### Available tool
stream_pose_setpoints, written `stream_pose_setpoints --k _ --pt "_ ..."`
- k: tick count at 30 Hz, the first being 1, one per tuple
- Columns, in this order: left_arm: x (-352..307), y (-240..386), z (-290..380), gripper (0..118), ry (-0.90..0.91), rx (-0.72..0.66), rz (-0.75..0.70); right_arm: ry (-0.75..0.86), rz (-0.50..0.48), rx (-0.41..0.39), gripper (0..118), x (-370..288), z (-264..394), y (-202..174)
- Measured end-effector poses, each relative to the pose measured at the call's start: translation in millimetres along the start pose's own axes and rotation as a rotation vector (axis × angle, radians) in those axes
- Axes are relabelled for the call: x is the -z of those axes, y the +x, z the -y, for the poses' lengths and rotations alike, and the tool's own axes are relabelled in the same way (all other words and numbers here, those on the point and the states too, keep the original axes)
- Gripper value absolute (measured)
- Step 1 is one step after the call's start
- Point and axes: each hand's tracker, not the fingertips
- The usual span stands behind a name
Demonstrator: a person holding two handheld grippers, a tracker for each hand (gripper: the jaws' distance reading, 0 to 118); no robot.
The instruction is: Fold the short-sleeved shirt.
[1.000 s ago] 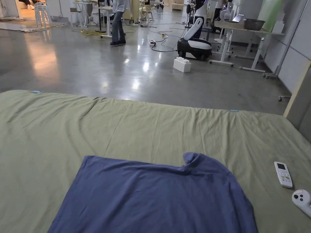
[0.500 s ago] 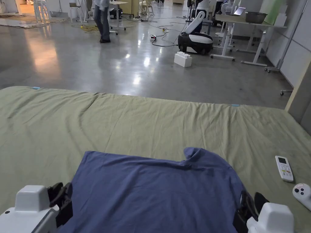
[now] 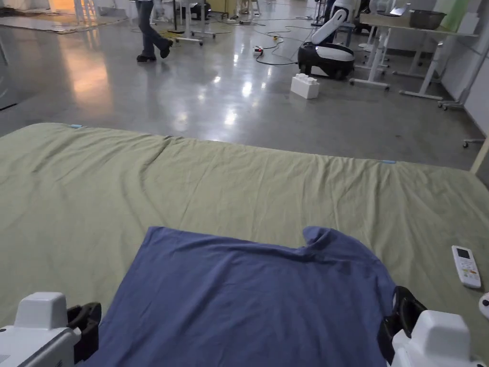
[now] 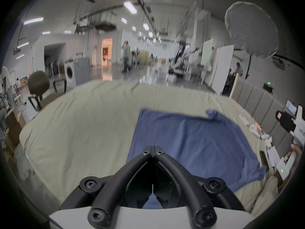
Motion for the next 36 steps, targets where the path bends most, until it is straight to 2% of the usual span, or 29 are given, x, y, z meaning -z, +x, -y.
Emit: stream_pose_setpoints --k 3,6,7,9,10,11,14,19,22,23,25,26,27,29,34,35,36 --pt "4 -27 20 0 -0.153 -0.033 -0.021 -0.063 -0.017 0.022 1 4 11 1" --pt "13 -46 38 2 -0.302 -0.013 -0.065 -0.083 -0.029 0.010 1 6 19 -1" --pt "17 -49 44 12 -0.319 -0.004 -0.081 -0.094 -0.031 0.006 1 7 22 -2" --pt "25 -56 51 46 -0.331 -0.013 -0.079 -0.110 -0.041 0.005 1 7 23 -4" --pt "28 -58 50 58 -0.351 -0.047 -0.074 -0.119 -0.046 0.005 1 8 25 -5" --pt "34 -61 50 65 -0.377 -0.087 -0.061 -0.128 -0.049 0.002 1 9 27 -5" --pt "49 -61 50 65 -0.415 -0.143 -0.032 -0.148 -0.056 -0.012 1 11 31 -6" --pt "85 -58 64 63 -0.562 -0.070 -0.100 -0.181 -0.052 -0.028 1 11 40 -3" --pt "82 -52 59 63 -0.548 -0.102 -0.115 -0.209 -0.045 -0.014 1 10 44 3" --pt "81 -47 56 59 -0.548 -0.092 -0.115 -0.222 -0.043 -0.002 1 9 45 5" --pt "81 -38 55 41 -0.541 -0.044 -0.099 -0.285 -0.037 0.056 1 8 51 10" --pt "76 -31 55 28 -0.539 -0.026 -0.093 -0.265 -0.031 0.028 1 8 50 11" --pt "76 -27 55 21 -0.540 -0.016 -0.089 -0.271 -0.028 0.025 1 8 52 13" --pt "77 -22 57 11 -0.540 0.007 -0.090 -0.308 -0.021 0.031 1 6 56 20" --pt "70 -31 58 8 -0.527 0.005 -0.076 -0.483 0.002 0.023 1 -4 63 43" --pt "68 -31 57 7 -0.524 0.012 -0.073 -0.540 0.007 0.016 8 -6 67 48" --pt "66 -31 57 7 -0.522 0.016 -0.070 -0.583 0.013 0.024 20 -8 73 54"
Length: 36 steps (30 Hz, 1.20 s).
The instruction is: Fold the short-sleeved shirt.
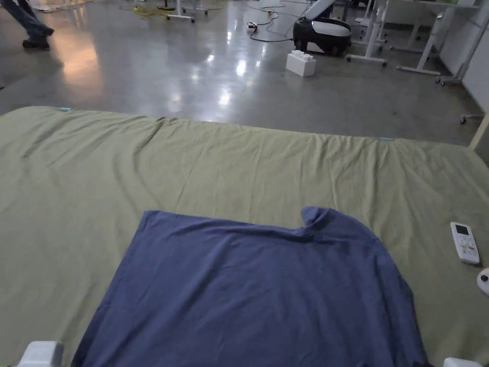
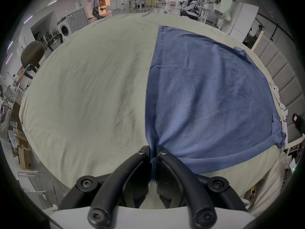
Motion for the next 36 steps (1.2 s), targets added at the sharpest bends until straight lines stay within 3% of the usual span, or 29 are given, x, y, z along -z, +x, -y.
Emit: stream_pose_setpoints --k 2,3,5,11,16,19,21,22,24,26,31,36 --pt "0 -3 0 7 0.005 -0.006 0.005 -0.133 -0.003 0.006 55 6 14 10" --pt "-1 -4 1 7 0.005 -0.007 0.007 -0.158 -0.013 0.010 62 8 21 13" --pt "0 -4 2 7 0.005 -0.004 0.010 -0.238 -0.010 -0.020 63 17 40 16" --pt "1 -2 2 7 0.009 0.002 0.002 -0.359 0.001 0.053 65 49 72 19" --pt "2 -4 3 7 0.011 -0.005 0.004 -0.356 -0.009 0.040 59 53 71 13" --pt "1 -2 2 7 0.014 -0.007 0.003 -0.345 -0.032 0.025 34 51 68 14" --pt "0 -2 3 7 0.016 -0.004 0.002 -0.335 -0.033 0.014 11 49 65 18" --pt "0 -1 2 7 0.017 -0.003 0.002 -0.335 -0.058 0.033 8 48 63 20" --pt "-3 -2 2 7 0.023 -0.005 0.004 -0.335 -0.063 0.033 7 45 60 21" --pt "-8 -3 2 7 0.036 -0.011 0.008 -0.295 -0.050 -0.040 7 35 52 16" --pt "-22 -7 -7 7 0.106 -0.044 0.033 -0.216 -0.036 -0.094 7 17 26 9" --pt "-30 -9 -32 7 0.185 -0.079 0.074 -0.196 -0.055 -0.052 7 25 -4 14"
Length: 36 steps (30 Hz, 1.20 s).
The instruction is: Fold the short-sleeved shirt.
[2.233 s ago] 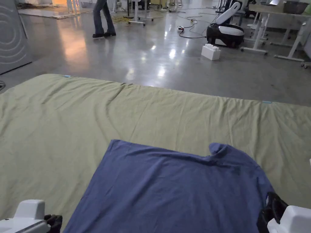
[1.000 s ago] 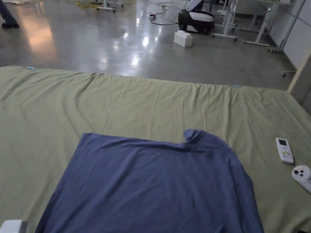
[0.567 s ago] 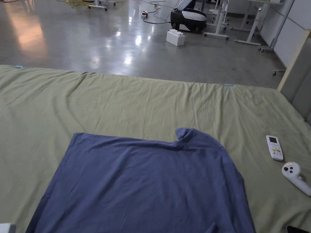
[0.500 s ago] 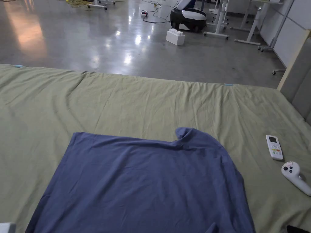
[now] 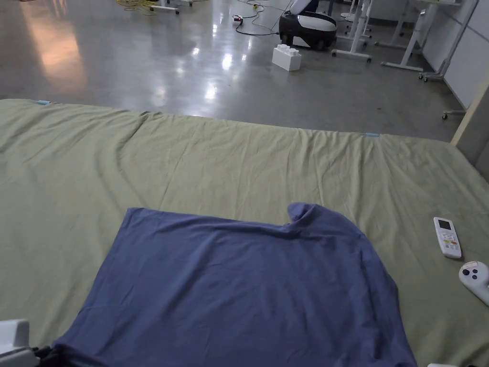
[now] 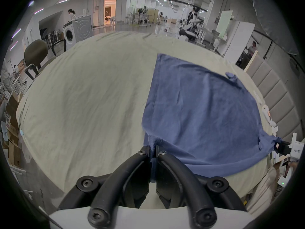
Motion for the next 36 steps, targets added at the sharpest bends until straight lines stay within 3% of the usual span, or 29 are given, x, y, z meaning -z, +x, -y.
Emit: stream_pose_setpoints --k 7,16,24,25,27,28,29,31,32,36 --pt "25 9 -60 7 0.078 0.001 0.018 0.041 0.000 0.045 7 22 -57 3" --pt "95 30 -125 7 0.060 0.053 -0.029 -0.011 -0.009 0.082 7 110 -123 8" --pt "140 43 -129 7 -0.016 0.067 -0.065 -0.092 -0.016 0.037 9 168 -129 0" --pt "139 45 -126 7 -0.009 0.077 -0.064 -0.092 -0.010 0.027 15 170 -128 -1" --pt "135 47 -123 14 0.002 0.078 -0.069 -0.050 0.001 0.002 42 165 -126 -3" --pt "131 47 -121 21 0.028 0.062 -0.074 -0.020 0.017 -0.008 56 160 -125 -5" --pt "126 47 -119 38 0.048 0.051 -0.073 0.015 0.025 -0.005 71 153 -124 -5" --pt "116 45 -116 65 0.087 0.039 -0.066 0.097 0.024 0.012 76 138 -122 -5" --pt "108 46 -113 70 0.109 0.044 -0.057 0.148 0.024 0.016 77 129 -121 -6" --pt "73 55 -100 70 0.249 0.097 -0.009 0.350 0.029 0.023 82 87 -111 -17"
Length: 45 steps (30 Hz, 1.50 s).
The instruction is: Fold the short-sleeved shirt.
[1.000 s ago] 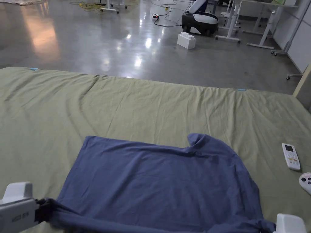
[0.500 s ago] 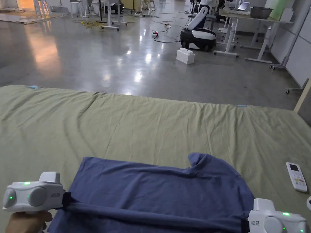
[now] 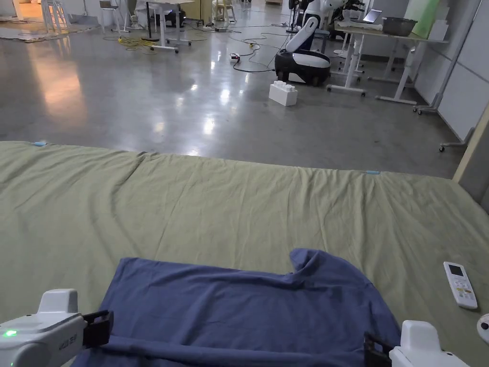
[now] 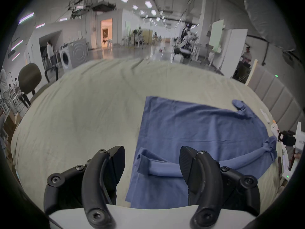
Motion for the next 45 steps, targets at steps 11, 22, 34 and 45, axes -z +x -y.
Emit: stream_pose_setpoints --k 11,22,34,45 --pt "-95 41 21 14 0.434 0.116 -0.024 0.448 0.018 0.004 21 -119 -11 -51" --pt "-136 33 38 1 0.510 0.066 -0.021 0.561 0.031 0.005 1 -156 -11 -60" --pt "-16 -29 38 17 -0.098 -0.027 -0.004 0.450 0.031 0.008 1 -140 5 -47" --pt "39 -16 53 61 -0.357 -0.023 -0.067 0.364 0.080 -0.016 1 -127 20 -32"
